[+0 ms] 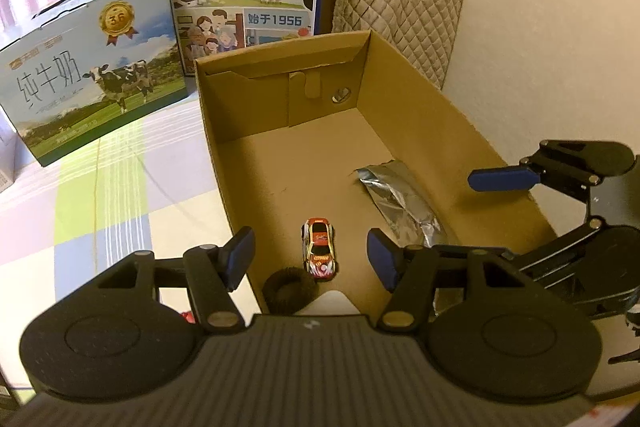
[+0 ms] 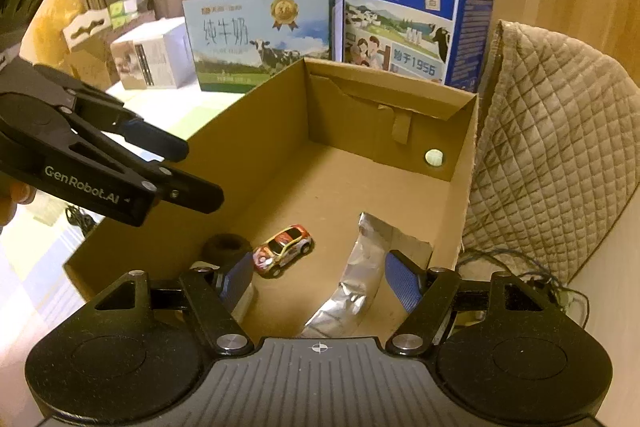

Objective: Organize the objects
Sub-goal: 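Release the toy car with the right gripper while the left gripper drops the hair tie into the box, then withdraw both grippers from the box toward the table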

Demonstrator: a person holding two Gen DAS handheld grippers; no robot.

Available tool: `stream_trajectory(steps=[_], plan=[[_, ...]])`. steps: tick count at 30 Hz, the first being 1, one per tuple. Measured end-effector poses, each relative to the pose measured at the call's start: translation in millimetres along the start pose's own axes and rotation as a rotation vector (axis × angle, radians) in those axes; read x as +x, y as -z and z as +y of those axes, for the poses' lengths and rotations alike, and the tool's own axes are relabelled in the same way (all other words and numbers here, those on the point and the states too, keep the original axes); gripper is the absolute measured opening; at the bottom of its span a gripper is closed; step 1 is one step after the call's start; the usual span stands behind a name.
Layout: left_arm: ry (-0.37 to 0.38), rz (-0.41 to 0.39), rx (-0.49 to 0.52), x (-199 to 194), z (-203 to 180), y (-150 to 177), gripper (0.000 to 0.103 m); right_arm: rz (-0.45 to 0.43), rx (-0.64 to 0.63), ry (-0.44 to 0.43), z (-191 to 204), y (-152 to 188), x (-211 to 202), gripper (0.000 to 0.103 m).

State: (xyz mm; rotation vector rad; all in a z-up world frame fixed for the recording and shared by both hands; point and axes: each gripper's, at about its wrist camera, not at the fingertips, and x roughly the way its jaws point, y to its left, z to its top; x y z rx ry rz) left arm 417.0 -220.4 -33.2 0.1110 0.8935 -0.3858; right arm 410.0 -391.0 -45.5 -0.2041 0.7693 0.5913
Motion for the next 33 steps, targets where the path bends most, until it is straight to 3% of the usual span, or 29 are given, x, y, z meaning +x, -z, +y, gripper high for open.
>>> stream_trajectory(steps=[17, 33], plan=[[-0.024, -0.043, -0.072, -69, 16, 37, 0.062, -0.076, 0.117, 0.004, 24, 13, -47, 0.07], [-0.047, -0.011, -0.134, -110, 32, 86, 0.065, -0.083, 0.155, -0.043, 79, 23, -69, 0.07]])
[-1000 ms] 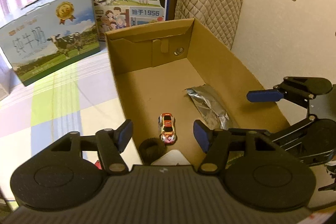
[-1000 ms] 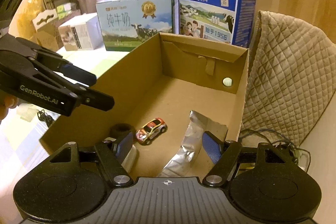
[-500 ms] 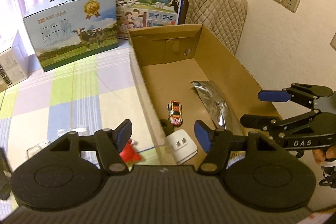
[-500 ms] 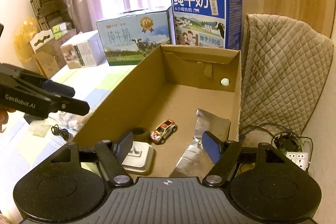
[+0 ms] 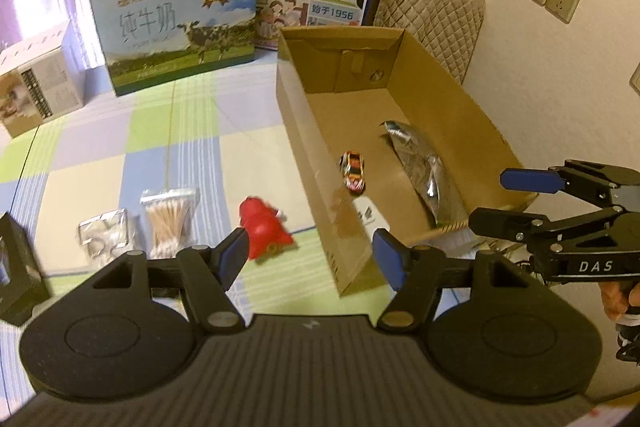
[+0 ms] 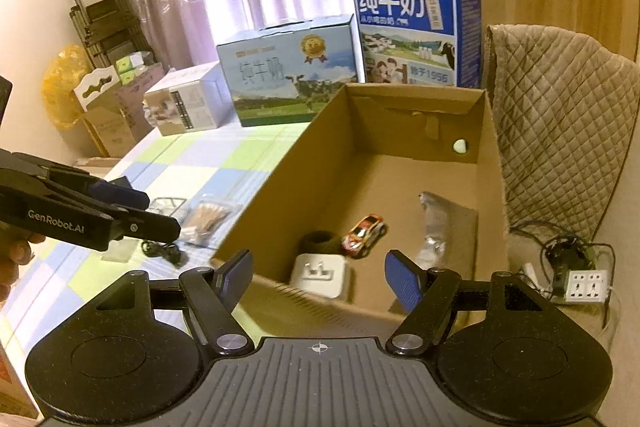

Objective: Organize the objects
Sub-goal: 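Withdraw both grippers from the box toward the table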

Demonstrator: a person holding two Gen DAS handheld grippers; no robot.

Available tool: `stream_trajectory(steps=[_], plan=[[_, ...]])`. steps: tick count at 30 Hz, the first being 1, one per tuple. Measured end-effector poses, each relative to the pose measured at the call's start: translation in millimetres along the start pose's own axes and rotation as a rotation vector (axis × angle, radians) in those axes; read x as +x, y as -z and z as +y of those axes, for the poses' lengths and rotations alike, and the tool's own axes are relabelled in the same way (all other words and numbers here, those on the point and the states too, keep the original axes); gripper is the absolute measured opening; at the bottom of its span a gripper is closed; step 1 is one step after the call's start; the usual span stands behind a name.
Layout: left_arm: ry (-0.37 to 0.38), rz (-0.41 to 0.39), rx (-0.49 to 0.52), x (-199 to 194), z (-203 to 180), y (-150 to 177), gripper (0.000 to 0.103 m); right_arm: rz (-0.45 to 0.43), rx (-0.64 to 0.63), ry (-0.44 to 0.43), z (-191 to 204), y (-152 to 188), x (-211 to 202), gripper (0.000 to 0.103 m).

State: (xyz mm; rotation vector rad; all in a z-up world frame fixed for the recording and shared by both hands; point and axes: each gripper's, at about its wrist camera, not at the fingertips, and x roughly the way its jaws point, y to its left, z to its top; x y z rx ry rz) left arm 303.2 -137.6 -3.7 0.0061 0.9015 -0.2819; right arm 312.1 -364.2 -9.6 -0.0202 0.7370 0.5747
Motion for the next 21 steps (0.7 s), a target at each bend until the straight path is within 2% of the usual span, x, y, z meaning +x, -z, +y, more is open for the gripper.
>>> stream_trajectory(steps=[10, 21], plan=[[-0.01, 0.006, -0.029, -26, 29, 30, 0.066, 0.01, 0.005, -0.011, 46, 10, -4, 0.07], [-0.04, 0.017, -0.083, -53, 78, 61, 0.066, 0.047, -0.006, -0.031, 101, 22, 11, 0.07]])
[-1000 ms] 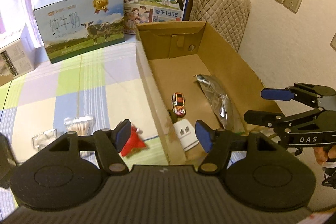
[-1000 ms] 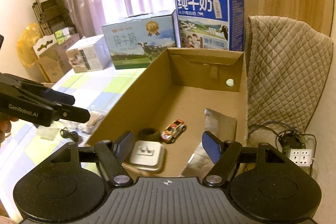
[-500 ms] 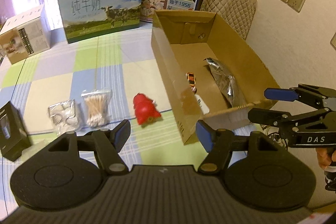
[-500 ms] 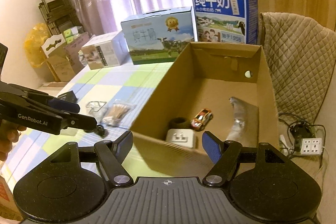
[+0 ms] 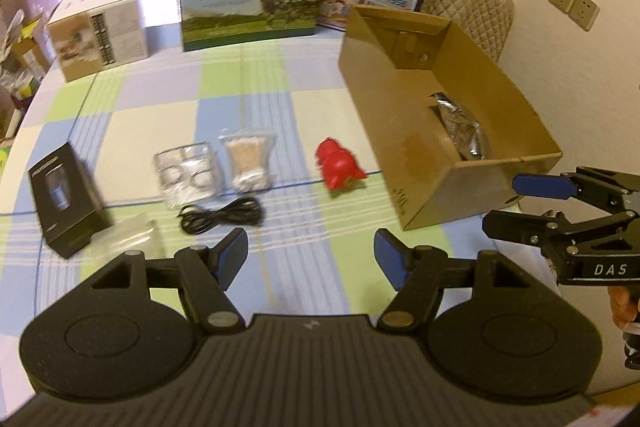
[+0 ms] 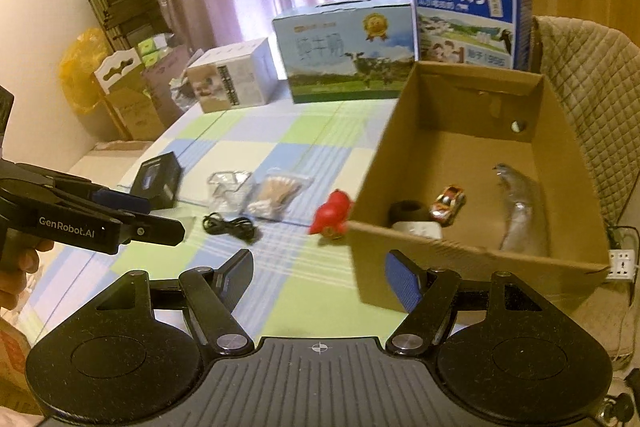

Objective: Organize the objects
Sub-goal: 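Withdraw both grippers from the box toward the table, then move the left gripper toward the frosted cup while the right gripper approaches the black cable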

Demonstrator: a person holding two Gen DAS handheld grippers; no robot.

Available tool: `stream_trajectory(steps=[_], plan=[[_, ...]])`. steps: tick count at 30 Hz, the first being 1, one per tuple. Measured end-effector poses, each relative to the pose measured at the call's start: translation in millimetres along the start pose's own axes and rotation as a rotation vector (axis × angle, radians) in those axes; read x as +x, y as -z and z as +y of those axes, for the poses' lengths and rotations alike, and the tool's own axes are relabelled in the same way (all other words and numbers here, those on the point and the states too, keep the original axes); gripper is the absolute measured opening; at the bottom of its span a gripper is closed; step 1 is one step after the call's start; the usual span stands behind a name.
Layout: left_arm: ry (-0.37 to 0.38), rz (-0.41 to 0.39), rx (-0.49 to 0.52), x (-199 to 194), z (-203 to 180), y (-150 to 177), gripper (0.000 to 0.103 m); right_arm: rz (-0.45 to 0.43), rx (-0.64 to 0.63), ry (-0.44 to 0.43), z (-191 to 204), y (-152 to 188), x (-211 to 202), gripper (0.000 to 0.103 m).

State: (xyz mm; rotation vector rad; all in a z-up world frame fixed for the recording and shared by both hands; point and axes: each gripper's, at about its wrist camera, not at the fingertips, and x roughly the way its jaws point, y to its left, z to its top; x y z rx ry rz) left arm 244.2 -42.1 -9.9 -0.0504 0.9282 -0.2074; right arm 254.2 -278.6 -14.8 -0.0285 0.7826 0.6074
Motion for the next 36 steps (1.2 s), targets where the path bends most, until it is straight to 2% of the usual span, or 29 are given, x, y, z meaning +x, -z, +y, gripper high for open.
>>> stream_trajectory(steps=[23, 36], plan=[[-0.13, 0.017, -0.109, -23, 108, 40, 0.07, 0.114, -0.007, -0.042, 87, 15, 79, 0.07], [-0.151, 0.05, -0.153, -7, 147, 51, 0.077, 0.151, 0.036, -0.009, 107, 17, 122, 0.07]])
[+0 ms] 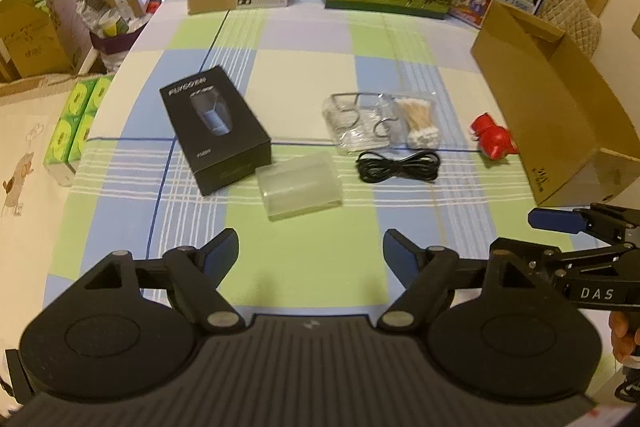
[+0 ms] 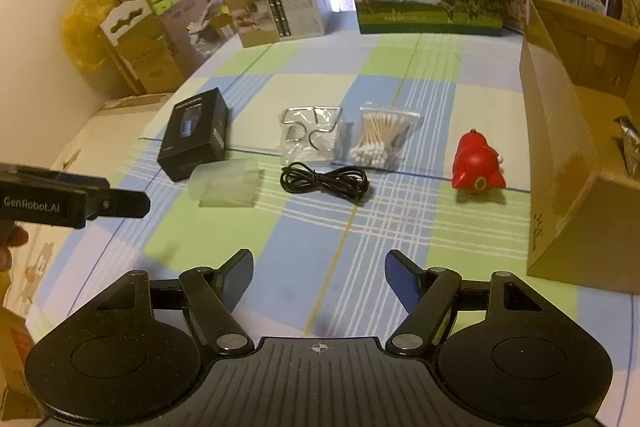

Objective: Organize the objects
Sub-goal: 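Move the left gripper toward the frosted cup while the right gripper approaches the black cable, then grasp the frosted plastic cup with the left gripper while the right gripper grasps the black USB cable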

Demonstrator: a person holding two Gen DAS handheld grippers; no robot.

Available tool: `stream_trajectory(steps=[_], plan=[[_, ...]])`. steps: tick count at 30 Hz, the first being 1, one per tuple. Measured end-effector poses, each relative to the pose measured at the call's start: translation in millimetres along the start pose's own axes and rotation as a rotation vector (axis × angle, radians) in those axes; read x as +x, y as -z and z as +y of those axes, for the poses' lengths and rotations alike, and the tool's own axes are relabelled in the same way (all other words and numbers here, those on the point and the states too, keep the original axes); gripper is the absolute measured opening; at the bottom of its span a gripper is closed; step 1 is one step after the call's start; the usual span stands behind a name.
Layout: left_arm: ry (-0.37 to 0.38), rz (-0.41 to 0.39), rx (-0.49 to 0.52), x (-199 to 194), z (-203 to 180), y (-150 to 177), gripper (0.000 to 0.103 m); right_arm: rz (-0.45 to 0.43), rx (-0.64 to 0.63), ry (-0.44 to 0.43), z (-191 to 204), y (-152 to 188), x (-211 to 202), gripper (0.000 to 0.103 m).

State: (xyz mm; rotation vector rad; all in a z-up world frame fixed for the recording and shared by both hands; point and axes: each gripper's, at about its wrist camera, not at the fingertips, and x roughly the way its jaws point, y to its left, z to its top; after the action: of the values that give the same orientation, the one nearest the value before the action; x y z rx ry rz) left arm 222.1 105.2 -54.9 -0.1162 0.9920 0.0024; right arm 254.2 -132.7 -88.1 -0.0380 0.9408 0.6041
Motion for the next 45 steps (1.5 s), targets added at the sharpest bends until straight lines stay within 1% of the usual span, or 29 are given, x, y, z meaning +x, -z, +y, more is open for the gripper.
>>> stream_trajectory(steps=[5, 7, 10, 15, 19, 25, 29, 30, 31, 33, 38, 45], plan=[[-0.003, 0.023, -0.02, 21, 9, -1, 0.077, 0.02, 0.025, 0.029, -1, -4, 18, 0.07], [0.0, 0.031, -0.031, 30, 10, -2, 0.081, 0.025, 0.029, 0.036, -3, -5, 23, 0.07], [0.0, 0.035, -0.042, 44, 9, -5, 0.085, 0.029, 0.044, 0.05, -9, -8, 29, 0.07], [0.013, 0.057, -0.064, 69, 7, -14, 0.086, 0.036, 0.083, 0.082, -23, -14, 38, 0.07], [-0.004, 0.058, -0.066, 87, 4, -23, 0.086, 0.042, 0.115, 0.088, -33, -18, 44, 0.07], [-0.04, 0.077, -0.076, 110, 4, -34, 0.086, 0.052, 0.123, 0.09, -41, -21, 51, 0.07], [-0.057, 0.079, -0.085, 119, 5, -37, 0.085, 0.063, 0.128, 0.092, -44, -23, 55, 0.07], [-0.062, 0.076, -0.086, 120, 5, -37, 0.082, 0.065, 0.128, 0.09, -44, -23, 57, 0.07], [-0.064, 0.077, -0.083, 121, 5, -37, 0.077, 0.064, 0.127, 0.088, -44, -24, 58, 0.07], [-0.059, 0.084, -0.081, 123, 6, -35, 0.072, 0.062, 0.119, 0.084, -43, -27, 60, 0.07], [-0.068, 0.069, -0.053, 119, 6, -29, 0.072, 0.041, 0.056, 0.061, -35, -36, 67, 0.07], [-0.07, 0.076, -0.058, 108, 17, -17, 0.072, 0.013, -0.05, 0.017, -27, -47, 88, 0.07]])
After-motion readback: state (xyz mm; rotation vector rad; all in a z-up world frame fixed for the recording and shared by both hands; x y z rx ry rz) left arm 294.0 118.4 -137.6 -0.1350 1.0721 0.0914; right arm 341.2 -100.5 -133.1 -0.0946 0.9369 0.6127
